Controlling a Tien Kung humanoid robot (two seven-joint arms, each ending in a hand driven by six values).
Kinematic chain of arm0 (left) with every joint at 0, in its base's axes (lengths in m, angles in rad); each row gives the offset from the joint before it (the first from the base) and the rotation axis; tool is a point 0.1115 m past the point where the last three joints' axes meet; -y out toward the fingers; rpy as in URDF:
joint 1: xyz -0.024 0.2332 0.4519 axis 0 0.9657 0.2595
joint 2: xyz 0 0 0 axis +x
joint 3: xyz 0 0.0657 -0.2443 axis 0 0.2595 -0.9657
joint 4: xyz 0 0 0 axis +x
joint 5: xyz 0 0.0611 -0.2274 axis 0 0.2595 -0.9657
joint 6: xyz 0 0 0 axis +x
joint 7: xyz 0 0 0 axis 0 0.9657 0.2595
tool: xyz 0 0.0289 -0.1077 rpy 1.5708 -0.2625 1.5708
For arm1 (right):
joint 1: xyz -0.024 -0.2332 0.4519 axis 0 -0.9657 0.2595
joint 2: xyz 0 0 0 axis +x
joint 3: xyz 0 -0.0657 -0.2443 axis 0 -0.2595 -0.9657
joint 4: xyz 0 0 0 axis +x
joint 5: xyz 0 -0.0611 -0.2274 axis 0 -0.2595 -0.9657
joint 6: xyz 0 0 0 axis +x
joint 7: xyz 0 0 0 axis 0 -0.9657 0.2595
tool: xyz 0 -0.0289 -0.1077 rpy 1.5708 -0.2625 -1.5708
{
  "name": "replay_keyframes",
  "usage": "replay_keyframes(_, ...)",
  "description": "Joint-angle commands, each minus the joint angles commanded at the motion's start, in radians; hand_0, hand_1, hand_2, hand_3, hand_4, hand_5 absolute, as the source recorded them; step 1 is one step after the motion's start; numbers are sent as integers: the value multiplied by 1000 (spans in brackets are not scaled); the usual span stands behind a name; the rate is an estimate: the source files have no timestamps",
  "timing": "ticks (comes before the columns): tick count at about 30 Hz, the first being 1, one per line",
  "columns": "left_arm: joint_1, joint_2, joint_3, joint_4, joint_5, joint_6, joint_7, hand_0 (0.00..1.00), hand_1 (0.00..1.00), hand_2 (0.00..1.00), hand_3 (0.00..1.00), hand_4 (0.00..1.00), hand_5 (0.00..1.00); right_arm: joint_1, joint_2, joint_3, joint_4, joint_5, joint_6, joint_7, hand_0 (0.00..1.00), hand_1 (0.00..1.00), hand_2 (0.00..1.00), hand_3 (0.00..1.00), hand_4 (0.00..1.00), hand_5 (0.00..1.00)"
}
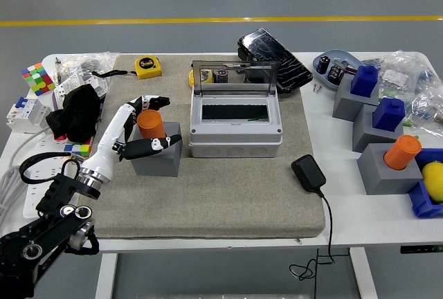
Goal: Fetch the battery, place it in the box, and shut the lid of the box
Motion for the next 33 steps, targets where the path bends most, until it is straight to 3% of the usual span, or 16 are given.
replay_keyframes(4,-6,-9,15,10,-49,1,-21,647,603,572,604,998,2,0,1,-2,1,0,0,0,667,666,676,549,895,488)
replay_keyframes(5,-10,-14,20,14,-72,2,-31,453,424,438,521,998,2,0,2,-4,1,1,0,0,667,667,676,550,895,489)
replay_keyframes(10,-24,-26,39,31,-126,6,-48,453,424,438,521,998,2,2,3,-10,3,2,0,0,667,667,676,550,895,489)
replay_keyframes(11,-28,-27,45,34,-139,4,-50,213,238,343,422,985,2,3,3,-10,3,2,0,0,667,667,676,549,895,489)
replay_keyframes(16,-46,-39,62,64,-183,3,-76,213,238,343,422,985,2,5,4,-13,4,3,-1,-1,667,667,676,549,895,489)
replay_keyframes(17,-50,-42,65,70,-192,5,-83,58,121,280,359,947,2,6,4,-13,5,3,-1,-1,667,666,676,549,895,488)
replay_keyframes(22,-67,-56,81,91,-241,18,-119,58,121,280,359,947,2,5,5,-19,5,3,-2,0,667,666,676,549,895,488)
replay_keyframes(23,-69,-58,83,93,-252,19,-119,34,15,208,266,981,2,5,5,-20,5,4,-2,1,667,666,676,549,896,488)
replay_keyframes(26,-71,-62,83,90,-273,18,-119,34,15,208,266,981,2,4,6,-21,6,3,-3,2,667,666,676,549,896,488)
replay_keyframes(31,-74,-55,83,43,-266,8,-117,31,2,192,227,993,2,5,5,-22,7,3,-4,3,667,666,676,549,896,489)
replay_keyframes(33,-85,-46,81,2,-234,7,-87,31,2,192,227,993,2,5,5,-23,6,6,-4,3,667,666,676,549,896,489)
